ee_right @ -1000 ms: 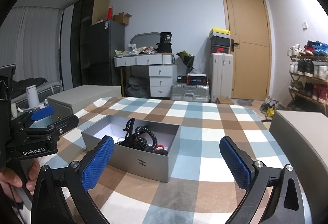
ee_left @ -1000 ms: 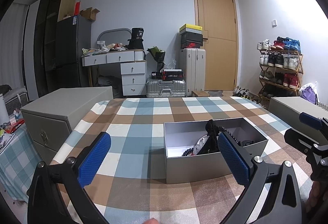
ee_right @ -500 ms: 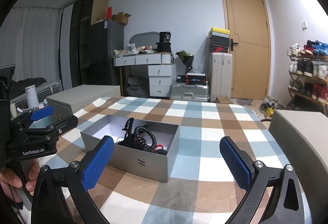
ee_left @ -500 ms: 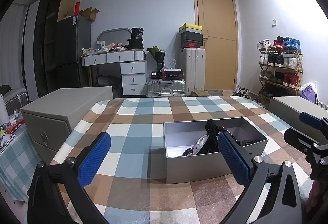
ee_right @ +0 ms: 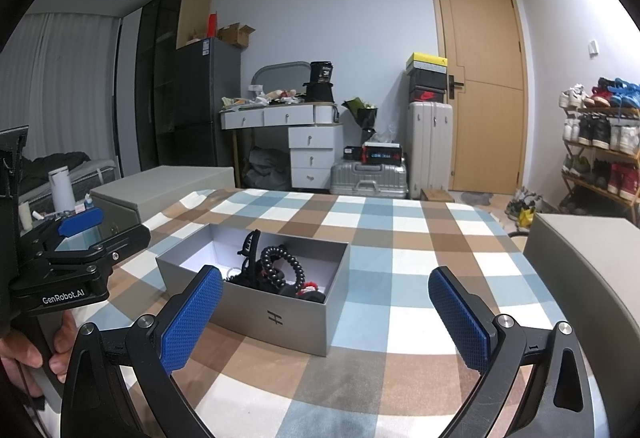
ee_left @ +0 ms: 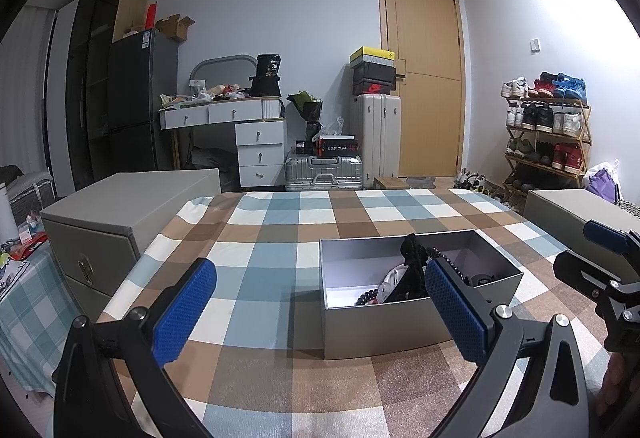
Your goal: Organize jewelry
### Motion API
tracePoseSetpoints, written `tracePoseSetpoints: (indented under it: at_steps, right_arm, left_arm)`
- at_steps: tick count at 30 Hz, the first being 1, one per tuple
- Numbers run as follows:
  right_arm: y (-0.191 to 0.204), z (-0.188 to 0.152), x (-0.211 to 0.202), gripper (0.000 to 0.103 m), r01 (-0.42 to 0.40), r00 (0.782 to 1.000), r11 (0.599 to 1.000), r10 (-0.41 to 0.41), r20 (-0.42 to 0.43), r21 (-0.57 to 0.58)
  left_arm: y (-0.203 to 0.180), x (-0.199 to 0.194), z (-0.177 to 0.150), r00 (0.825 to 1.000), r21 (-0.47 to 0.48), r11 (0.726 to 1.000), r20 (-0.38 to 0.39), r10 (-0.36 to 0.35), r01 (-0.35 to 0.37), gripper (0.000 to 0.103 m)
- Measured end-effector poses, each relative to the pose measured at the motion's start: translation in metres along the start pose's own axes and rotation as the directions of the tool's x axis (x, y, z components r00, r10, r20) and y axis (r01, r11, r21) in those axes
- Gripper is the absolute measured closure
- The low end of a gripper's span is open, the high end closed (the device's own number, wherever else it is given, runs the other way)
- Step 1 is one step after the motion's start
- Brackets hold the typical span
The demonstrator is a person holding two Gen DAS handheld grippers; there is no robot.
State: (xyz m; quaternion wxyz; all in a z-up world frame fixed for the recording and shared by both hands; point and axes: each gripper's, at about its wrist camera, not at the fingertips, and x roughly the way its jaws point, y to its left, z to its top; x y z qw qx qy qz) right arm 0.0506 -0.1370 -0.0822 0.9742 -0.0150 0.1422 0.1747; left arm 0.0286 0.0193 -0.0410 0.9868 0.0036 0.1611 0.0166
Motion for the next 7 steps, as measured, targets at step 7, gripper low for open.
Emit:
tracePoseSetpoints:
  at_steps: [7]
  right_arm:
    - [-0.0003,0.0003,-0.0001,0.000,0.001,1.000,1.000,-0.001,0.002,-0.003]
  left_arm:
    - [-0.0015,0.0009,0.0008,1.000,0.007,1.000,-0.005,-0.012,0.012,0.001]
